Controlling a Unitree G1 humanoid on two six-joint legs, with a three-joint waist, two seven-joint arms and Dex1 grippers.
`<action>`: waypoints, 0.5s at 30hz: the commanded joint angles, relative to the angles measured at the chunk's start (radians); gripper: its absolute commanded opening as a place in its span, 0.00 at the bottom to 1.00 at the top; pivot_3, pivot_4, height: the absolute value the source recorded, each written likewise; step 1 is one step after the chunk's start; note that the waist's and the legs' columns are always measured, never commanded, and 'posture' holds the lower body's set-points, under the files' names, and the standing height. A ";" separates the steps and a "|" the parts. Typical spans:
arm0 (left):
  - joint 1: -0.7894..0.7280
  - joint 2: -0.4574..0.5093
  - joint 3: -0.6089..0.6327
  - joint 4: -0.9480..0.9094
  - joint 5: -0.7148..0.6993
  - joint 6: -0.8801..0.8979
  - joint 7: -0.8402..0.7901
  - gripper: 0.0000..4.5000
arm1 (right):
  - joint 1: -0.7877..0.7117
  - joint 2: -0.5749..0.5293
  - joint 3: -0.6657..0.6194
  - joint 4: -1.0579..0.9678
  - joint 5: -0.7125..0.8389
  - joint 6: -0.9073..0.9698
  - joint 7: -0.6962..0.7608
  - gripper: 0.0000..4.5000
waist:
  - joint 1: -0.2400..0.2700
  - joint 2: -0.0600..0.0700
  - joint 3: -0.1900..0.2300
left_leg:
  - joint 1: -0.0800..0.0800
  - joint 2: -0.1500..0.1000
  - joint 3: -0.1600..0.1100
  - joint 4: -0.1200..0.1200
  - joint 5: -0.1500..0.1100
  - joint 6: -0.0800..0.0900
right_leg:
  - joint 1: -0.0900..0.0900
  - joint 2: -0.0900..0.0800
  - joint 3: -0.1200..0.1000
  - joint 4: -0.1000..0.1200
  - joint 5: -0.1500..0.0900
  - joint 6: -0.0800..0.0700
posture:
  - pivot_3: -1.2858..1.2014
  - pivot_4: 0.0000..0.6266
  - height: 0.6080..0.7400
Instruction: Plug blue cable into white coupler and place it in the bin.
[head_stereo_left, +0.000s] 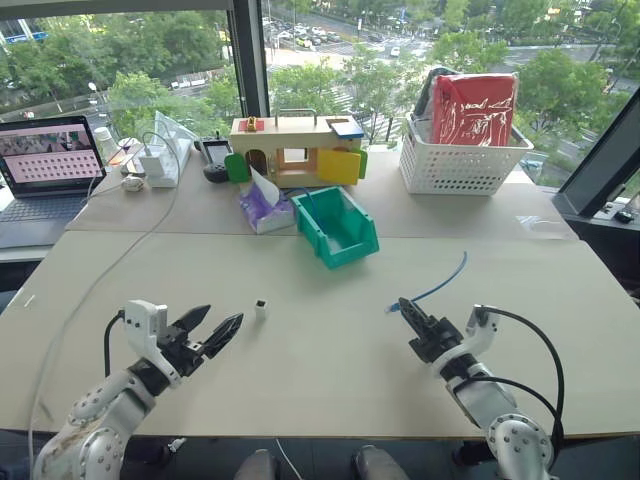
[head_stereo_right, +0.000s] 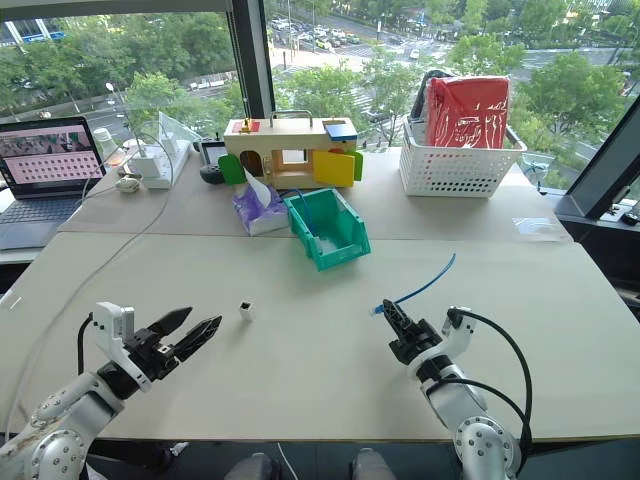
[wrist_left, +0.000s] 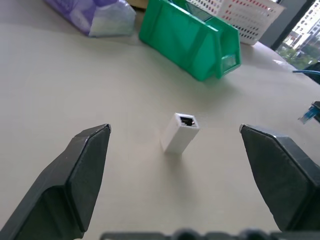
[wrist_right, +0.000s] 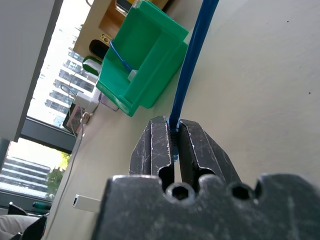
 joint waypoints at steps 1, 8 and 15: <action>-0.026 -0.041 -0.103 0.001 0.066 -0.068 0.043 0.99 | 0.022 0.011 0.008 -0.012 -0.014 0.013 0.004 0.00 | 0.000 -0.002 -0.002 | 0.000 0.000 0.000 0.000 0.000 0.000 | 0.000 0.000 0.000 0.000 0.000 0.000 | 0.52 0.24 0.92; -0.068 -0.106 -0.268 0.059 0.257 -0.147 0.182 0.99 | 0.042 0.028 0.000 -0.034 -0.035 0.004 0.004 0.00 | -0.003 -0.003 -0.004 | 0.000 0.001 0.000 -0.001 0.000 0.000 | 0.000 0.001 0.000 0.000 0.003 0.005 | 0.52 0.24 0.92; -0.150 -0.076 -0.320 0.163 0.377 -0.207 0.217 0.94 | 0.046 0.032 -0.003 -0.040 -0.056 0.005 0.008 0.00 | -0.003 -0.003 -0.004 | 0.000 0.001 0.000 -0.001 0.000 0.000 | 0.000 0.001 0.000 0.000 0.003 0.005 | 0.52 0.24 0.92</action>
